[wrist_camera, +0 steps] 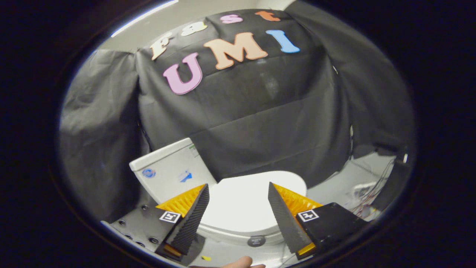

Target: Open the toilet lid.

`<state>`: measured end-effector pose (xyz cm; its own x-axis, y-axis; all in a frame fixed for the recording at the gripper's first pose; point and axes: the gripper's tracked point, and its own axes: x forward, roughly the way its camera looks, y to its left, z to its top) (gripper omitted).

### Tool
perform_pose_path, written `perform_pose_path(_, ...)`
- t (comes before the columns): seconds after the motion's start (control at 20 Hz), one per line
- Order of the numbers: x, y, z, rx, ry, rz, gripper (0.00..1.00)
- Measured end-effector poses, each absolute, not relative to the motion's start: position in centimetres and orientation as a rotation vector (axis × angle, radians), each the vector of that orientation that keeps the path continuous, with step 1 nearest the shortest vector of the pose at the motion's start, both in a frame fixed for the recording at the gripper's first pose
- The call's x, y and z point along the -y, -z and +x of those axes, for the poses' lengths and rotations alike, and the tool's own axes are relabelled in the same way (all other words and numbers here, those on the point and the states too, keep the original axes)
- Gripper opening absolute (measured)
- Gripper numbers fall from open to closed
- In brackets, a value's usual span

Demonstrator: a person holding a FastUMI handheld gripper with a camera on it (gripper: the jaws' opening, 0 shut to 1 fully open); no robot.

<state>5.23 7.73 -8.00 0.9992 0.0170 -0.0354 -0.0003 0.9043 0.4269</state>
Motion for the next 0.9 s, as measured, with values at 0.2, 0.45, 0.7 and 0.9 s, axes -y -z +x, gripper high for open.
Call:
perform_pose_path(0.2,-6.4,13.4,5.8,-0.133,0.054,0.626,0.98)
perform_pose_path(0.45,-7.6,22.3,4.8,-0.393,0.132,0.901,0.97)
perform_pose_path(0.7,-7.4,24.6,5.2,-0.355,0.176,1.112,0.96)
perform_pose_path(0.9,-8.8,26.2,6.0,-0.304,0.187,1.258,0.96)
